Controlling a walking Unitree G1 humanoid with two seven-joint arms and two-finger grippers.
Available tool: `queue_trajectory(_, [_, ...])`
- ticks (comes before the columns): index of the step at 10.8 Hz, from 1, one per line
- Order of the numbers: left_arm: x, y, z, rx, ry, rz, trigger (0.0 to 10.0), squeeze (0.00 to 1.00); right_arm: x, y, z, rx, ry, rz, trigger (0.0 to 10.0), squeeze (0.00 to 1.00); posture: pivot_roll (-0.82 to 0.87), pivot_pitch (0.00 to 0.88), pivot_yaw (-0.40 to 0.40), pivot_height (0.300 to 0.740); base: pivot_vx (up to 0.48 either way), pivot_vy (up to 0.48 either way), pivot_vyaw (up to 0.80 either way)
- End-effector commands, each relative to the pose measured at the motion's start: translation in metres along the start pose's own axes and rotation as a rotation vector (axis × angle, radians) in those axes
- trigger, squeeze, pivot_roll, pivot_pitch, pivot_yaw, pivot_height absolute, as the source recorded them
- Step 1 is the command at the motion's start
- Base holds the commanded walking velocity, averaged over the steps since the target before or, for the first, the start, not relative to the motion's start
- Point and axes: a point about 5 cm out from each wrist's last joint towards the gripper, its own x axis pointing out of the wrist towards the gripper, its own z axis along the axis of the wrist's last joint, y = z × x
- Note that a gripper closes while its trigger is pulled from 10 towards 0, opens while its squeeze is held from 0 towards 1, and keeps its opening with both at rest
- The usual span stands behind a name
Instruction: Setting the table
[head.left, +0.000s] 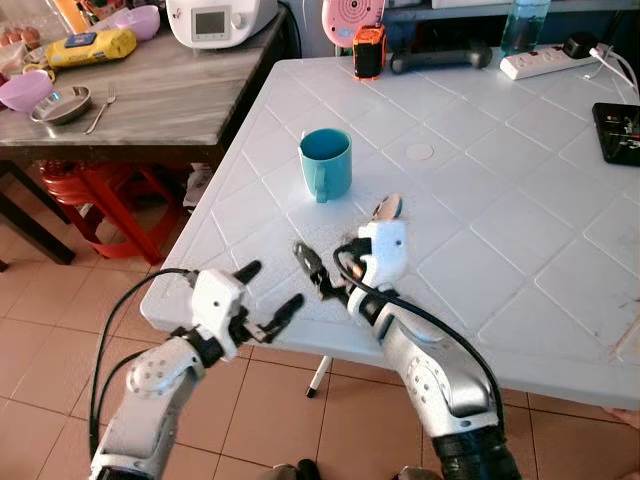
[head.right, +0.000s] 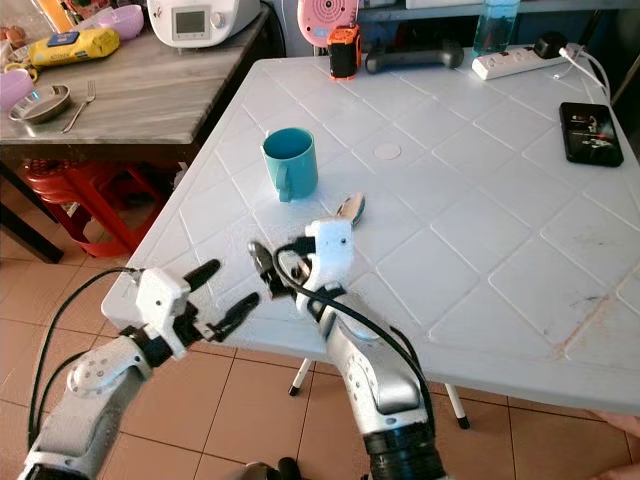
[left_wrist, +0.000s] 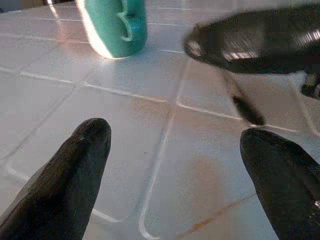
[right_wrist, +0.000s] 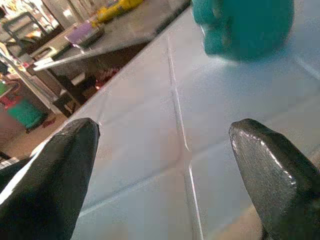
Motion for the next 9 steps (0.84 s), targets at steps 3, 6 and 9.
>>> queue_trajectory(3, [-0.004, 0.007, 0.000, 0.025, 0.008, 0.005, 10.0, 0.00, 0.004, 0.008, -0.019, 0.115, 0.068, 0.001, 10.0, 0.00, -0.13, 0.146, 0.163, 0.740, 0.000, 0.000, 0.00])
queue_trajectory(6, [-0.002, 0.004, -0.002, 0.024, 0.005, -0.004, 10.0, 0.00, -0.004, 0.005, -0.025, 0.128, 0.092, 0.002, 10.0, 0.00, -0.13, 0.147, 0.170, 0.740, 0.000, 0.000, 0.00])
queue_trajectory(9, [0.000, 0.004, -0.002, 0.027, 0.003, -0.009, 10.0, 0.00, -0.015, -0.005, -0.023, 0.139, 0.089, -0.031, 10.0, 0.00, -0.14, 0.148, 0.174, 0.740, 0.000, 0.000, 0.00])
